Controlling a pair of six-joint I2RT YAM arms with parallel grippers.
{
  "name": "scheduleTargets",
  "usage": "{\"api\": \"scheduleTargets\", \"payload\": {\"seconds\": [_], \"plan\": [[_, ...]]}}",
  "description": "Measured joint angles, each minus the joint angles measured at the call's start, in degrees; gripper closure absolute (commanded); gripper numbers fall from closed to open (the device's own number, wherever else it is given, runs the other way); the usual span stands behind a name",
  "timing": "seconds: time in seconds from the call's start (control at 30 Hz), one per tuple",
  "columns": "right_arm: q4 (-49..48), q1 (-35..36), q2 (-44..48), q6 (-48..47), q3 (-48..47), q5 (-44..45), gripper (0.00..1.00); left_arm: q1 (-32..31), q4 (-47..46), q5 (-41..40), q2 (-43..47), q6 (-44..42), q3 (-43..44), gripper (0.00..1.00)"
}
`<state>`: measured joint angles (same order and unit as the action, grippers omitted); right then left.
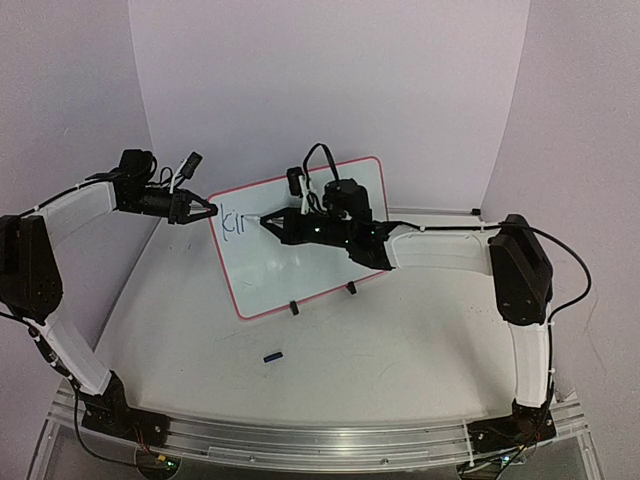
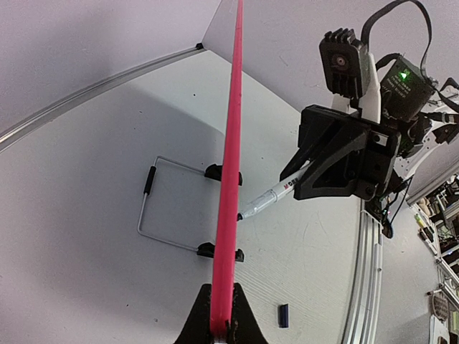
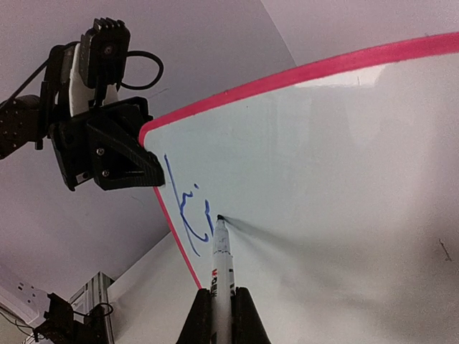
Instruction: Write a sentence on the whiteboard
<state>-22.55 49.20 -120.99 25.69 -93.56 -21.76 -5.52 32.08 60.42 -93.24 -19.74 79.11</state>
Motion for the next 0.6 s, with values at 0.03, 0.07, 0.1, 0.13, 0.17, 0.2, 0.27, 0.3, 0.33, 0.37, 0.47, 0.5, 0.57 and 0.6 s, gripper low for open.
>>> {"api": "scheduleTargets", "payload": {"seconds": [0.03,0.07,0.1,0.13,0.17,0.2,0.27,0.3,0.33,0.37,0.47,0.5,0.57,0.6], "plan": [[-0.1,0.0,0.0,0.0,-0.2,0.2,1.0,0.0,0.0,0.0,0.0,0.0,0.0,1.0],[-0.2,0.0,0.0,0.0,-0.4,0.4,1.0,0.0,0.0,0.0,0.0,0.0,0.0,1.0],[-0.2,0.0,0.0,0.0,-0.5,0.6,1.0,0.0,0.0,0.0,0.0,0.0,0.0,1.0],[-0.3,0.0,0.0,0.0,-0.5,0.8,1.0,0.0,0.0,0.0,0.0,0.0,0.0,1.0],[-0.4,0.0,0.0,0.0,-0.5,0.9,1.0,0.0,0.0,-0.1,0.1,0.0,0.0,1.0],[-0.4,0.0,0.0,0.0,-0.5,1.0,1.0,0.0,0.0,-0.1,0.1,0.0,0.0,1.0],[-0.5,0.0,0.0,0.0,-0.5,1.2,1.0,0.0,0.0,-0.1,0.1,0.0,0.0,1.0],[-0.5,0.0,0.0,0.0,-0.5,1.3,1.0,0.0,0.0,-0.1,0.1,0.0,0.0,1.0],[-0.6,0.0,0.0,0.1,-0.5,1.3,1.0,0.0,0.0,-0.1,0.1,0.0,0.0,1.0],[-0.7,0.0,0.0,0.1,-0.5,1.4,1.0,0.0,0.0,-0.1,0.1,0.0,0.0,1.0],[-1.2,0.0,0.0,0.1,-0.3,1.7,1.0,0.0,0.1,-0.1,0.1,0.1,0.0,1.0],[-1.5,0.0,0.0,0.1,-0.1,1.8,1.0,0.0,0.1,-0.1,0.1,0.1,0.0,1.0],[-2.2,0.0,0.0,0.2,0.3,1.9,1.0,0.0,0.1,-0.1,0.1,0.1,0.0,1.0],[-2.5,0.0,0.0,0.3,0.5,2.0,1.0,0.0,0.1,-0.1,0.1,0.1,0.0,1.0]]}}
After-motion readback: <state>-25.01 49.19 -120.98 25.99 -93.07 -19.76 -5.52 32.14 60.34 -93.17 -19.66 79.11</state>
